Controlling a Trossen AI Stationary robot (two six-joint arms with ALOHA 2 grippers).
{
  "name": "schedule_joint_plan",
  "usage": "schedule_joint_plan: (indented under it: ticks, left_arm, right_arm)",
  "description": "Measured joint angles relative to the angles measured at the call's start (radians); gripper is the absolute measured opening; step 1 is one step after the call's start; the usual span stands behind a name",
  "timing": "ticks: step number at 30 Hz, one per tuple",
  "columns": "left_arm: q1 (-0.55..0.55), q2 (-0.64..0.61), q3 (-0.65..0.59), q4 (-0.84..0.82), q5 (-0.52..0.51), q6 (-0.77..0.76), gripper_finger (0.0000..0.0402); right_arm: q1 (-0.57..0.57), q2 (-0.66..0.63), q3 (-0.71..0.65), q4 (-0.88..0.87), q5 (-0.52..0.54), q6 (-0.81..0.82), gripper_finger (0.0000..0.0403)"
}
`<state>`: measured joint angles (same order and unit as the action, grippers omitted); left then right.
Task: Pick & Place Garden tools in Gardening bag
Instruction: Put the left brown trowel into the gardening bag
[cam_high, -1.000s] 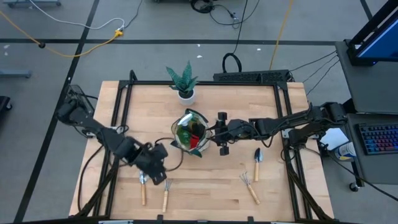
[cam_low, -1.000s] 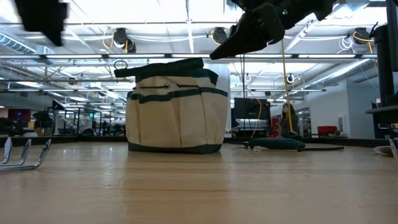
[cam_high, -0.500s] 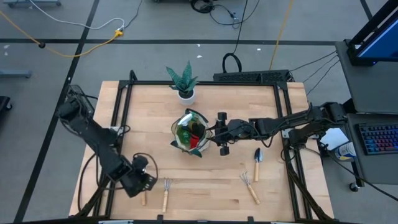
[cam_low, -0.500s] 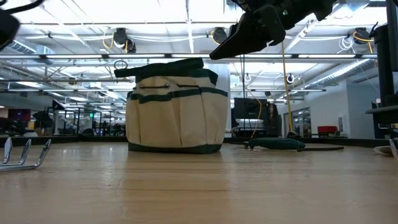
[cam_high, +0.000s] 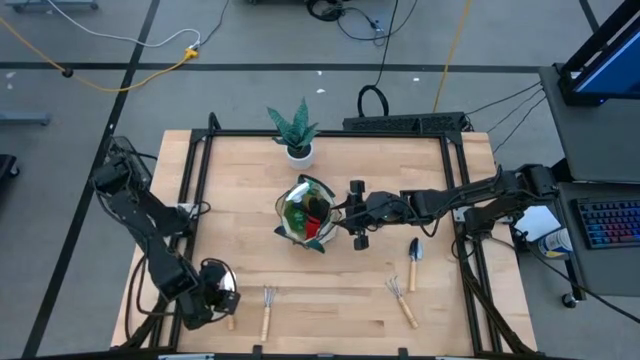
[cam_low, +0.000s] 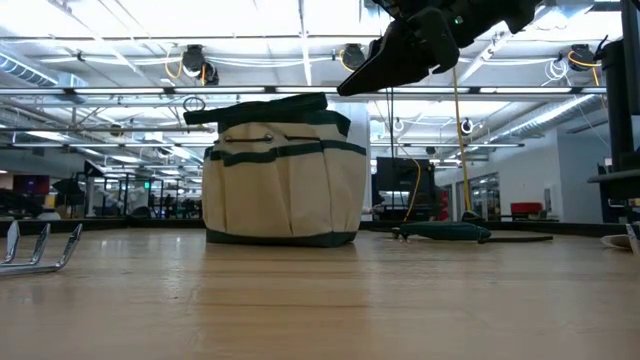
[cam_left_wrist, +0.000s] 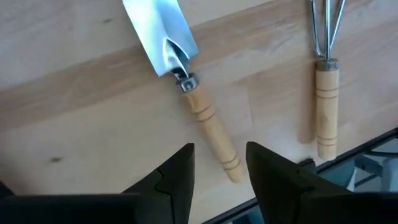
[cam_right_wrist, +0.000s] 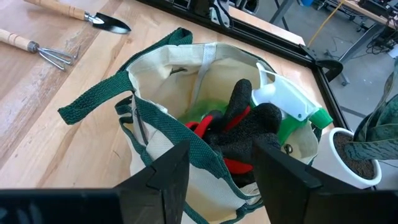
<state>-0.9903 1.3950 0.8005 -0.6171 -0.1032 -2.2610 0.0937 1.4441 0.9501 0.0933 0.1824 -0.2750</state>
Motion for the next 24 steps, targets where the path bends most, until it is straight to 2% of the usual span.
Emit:
schedule_joint_plan:
  ticks: [5, 13, 24]
  left_arm:
    - [0.003, 0.007, -0.026, 0.008, -0.001, 0.004, 0.0149]
    - [0.004, 0.032, -0.16, 0.246, -0.014, 0.01, 0.0149]
    - [0.007, 0.084, -0.171, 0.258, -0.036, 0.069, 0.0142]
  right_arm:
    - [0.0, 0.0, 0.0, 0.0, 0.0, 0.001, 0.0166]
    - [0.0, 0.0, 0.0, 0.001, 0.0, 0.001, 0.0166]
    - [0.0, 0.0, 0.0, 0.001, 0.0, 0.001, 0.0167]
